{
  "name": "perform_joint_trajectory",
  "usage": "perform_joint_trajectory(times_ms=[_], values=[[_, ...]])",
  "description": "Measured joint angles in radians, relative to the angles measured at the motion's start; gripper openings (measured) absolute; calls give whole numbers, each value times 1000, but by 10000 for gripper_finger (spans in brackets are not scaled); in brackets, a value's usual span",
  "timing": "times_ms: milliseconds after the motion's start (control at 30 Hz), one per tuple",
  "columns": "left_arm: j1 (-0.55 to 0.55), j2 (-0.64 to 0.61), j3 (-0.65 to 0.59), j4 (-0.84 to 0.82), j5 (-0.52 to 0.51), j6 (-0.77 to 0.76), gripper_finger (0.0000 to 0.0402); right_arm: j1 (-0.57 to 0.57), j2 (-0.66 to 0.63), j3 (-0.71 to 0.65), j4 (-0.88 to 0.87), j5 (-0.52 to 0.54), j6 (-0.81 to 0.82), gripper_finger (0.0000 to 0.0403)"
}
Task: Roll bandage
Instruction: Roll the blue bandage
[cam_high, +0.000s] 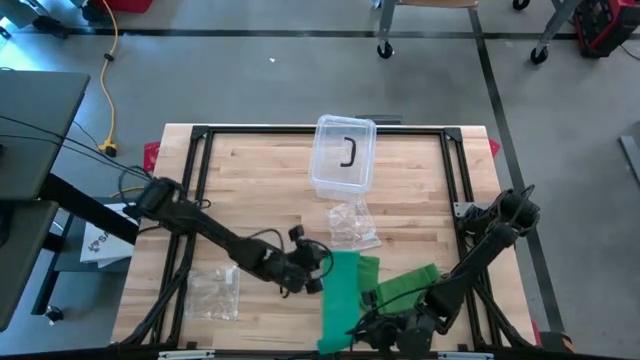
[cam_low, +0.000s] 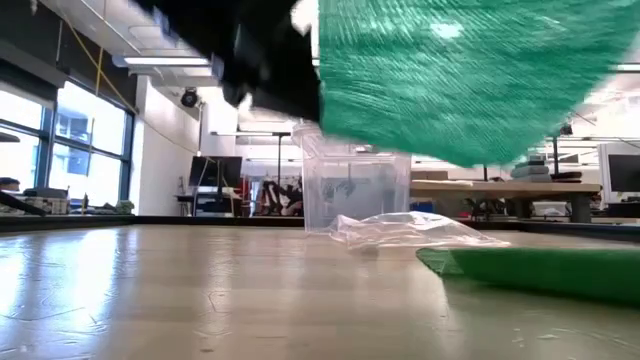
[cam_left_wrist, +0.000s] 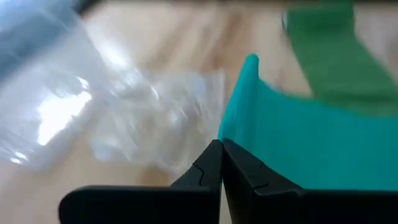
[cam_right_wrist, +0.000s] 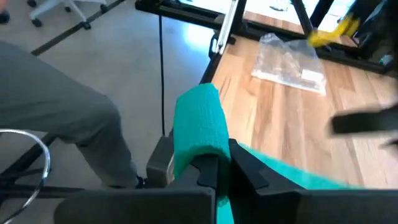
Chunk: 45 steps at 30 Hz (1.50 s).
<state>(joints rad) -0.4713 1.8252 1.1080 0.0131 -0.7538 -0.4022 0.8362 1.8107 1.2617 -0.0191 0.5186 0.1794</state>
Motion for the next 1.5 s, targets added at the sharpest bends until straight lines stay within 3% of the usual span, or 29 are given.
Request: perform_joint_trajectory(times_ms=[200, 333, 467, 633, 833, 967, 1100, 1267, 1400, 1500], values=[[-21, -190, 1, 9, -88, 85, 1, -16, 0, 0, -121, 17, 60, 4], [-69, -302, 2, 56, -68, 134, 1, -36, 0, 0, -251, 140, 157, 4], [-136, -339, 2, 172, -28, 201, 0, -47, 1, 0, -317, 226, 223, 4], [-233, -323, 2, 346, 26, 298, 0, -45, 1, -37, -276, 268, 228, 4], [-340, -295, 2, 543, 47, 419, 0, -42, 2, -171, -85, 263, 267, 4], [-362, -267, 2, 643, 220, 462, 0, -50, 2, -236, 99, 262, 218, 4], [-357, -213, 2, 765, 327, 458, 0, -61, 2, -249, 212, 277, 141, 4], [-323, -122, 2, 852, 472, 360, 0, -76, -6, -211, 223, 414, 47, 4], [-299, -46, 2, 936, 529, 272, 0, -90, -56, -180, 225, 522, -45, 4], [-291, -8, 18, 960, 574, 256, 0, -91, -119, -171, 227, 526, -99, 4]])
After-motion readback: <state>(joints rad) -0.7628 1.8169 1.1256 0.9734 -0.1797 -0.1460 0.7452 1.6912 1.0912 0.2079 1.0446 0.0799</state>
